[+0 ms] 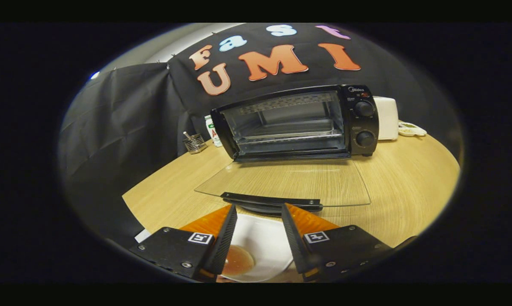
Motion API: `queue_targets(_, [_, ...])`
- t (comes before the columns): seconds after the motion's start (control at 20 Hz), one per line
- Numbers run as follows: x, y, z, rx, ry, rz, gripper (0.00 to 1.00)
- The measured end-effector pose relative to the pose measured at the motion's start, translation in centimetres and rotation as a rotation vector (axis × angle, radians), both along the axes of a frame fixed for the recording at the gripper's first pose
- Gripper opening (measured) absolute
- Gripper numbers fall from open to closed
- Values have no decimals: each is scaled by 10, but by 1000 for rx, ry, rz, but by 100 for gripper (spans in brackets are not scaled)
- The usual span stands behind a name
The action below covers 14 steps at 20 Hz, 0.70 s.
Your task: Open the toaster oven, put the food inside, and close the toaster oven door.
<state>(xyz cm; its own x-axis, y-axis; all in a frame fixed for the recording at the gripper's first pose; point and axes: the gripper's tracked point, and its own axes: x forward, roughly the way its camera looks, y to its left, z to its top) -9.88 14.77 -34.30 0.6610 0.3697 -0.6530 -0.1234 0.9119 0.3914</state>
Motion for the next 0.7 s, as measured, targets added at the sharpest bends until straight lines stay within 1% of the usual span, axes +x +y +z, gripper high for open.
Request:
queue_targets(0.05, [0, -3, 3, -1, -15, -6, 64])
queue_targets(0.1, [1, -7, 5, -12, -29, -16, 67])
queue_targets(0.15, [1, -11, 6, -25, -44, -21, 75])
queue_targets(0.25, [-3, -16, 14, -28, -65, -24, 80])
queue_targets(0.35, [-10, -16, 25, 5, -76, -17, 85])
queue_targets(0.5, [-19, -18, 34, 0, -89, 4, 90])
queue_targets(0.7, [-44, -8, 38, 27, -56, 56, 92])
